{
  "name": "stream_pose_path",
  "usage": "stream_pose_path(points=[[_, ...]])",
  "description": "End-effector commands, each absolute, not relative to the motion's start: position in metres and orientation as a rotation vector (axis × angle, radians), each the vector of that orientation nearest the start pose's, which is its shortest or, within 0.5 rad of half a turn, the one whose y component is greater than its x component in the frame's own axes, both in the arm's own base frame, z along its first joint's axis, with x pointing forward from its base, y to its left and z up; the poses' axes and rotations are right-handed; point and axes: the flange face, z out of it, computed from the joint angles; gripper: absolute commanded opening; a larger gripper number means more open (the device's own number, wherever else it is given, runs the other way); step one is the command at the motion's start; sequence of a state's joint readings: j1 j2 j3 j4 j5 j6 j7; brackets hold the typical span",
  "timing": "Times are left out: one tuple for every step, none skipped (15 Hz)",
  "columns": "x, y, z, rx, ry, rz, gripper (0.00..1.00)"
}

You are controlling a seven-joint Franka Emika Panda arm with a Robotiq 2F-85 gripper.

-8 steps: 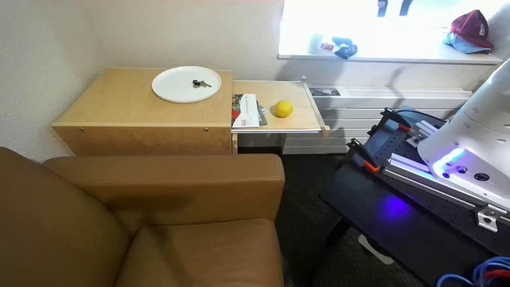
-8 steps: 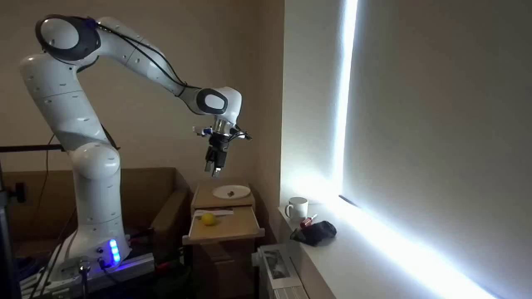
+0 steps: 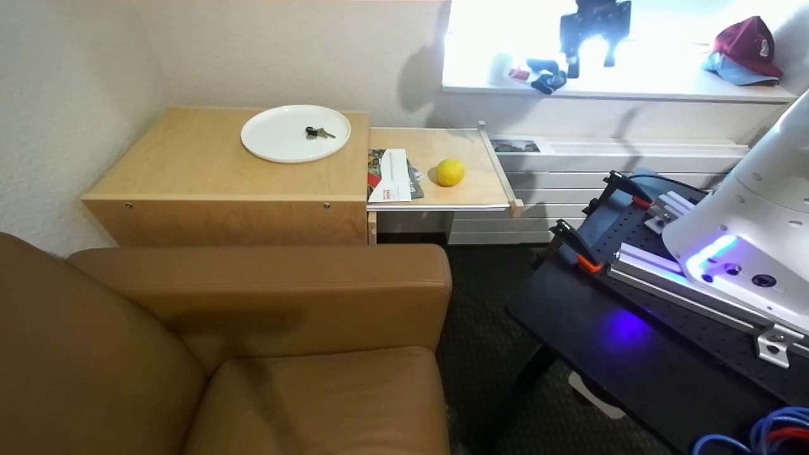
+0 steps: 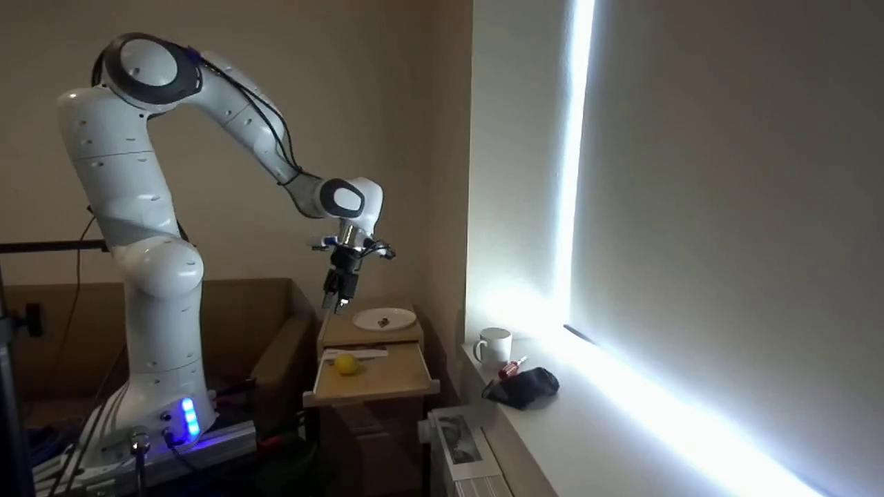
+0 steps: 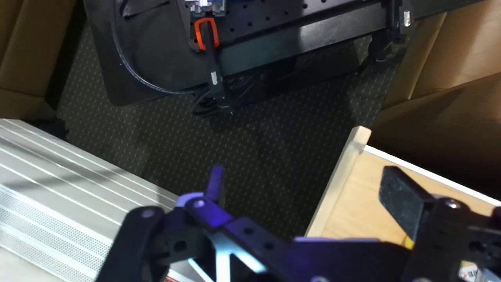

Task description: Put the lemon next to the plate

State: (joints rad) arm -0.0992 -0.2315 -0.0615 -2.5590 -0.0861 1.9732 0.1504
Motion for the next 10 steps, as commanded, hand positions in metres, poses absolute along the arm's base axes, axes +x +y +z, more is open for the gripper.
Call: stream_pose_path(points=[[0.391, 0.018, 0.278, -3.242, 0.337, 0.483, 1.0], [0.398, 0.044, 0.269, -3.261, 0.351, 0.411, 1.0], [0.403, 0.064, 0.26, -3.28, 0.369, 0.358, 1.0], [0.409, 0.081, 0.253, -3.307, 0.399, 0.283, 1.0], [0.412, 0.093, 0.244, -3.336, 0.433, 0.22, 1.0], [0.415, 0.095, 0.237, -3.364, 0.489, 0.155, 1.0], [0.418, 0.098, 0.23, -3.389, 0.555, 0.116, 1.0], [0.421, 0.099, 0.221, -3.406, 0.634, 0.11, 1.0], [0.42, 0.099, 0.216, -3.405, 0.683, 0.19, 1.0], [0.41, 0.1, 0.229, -3.397, 0.609, 0.147, 1.0]])
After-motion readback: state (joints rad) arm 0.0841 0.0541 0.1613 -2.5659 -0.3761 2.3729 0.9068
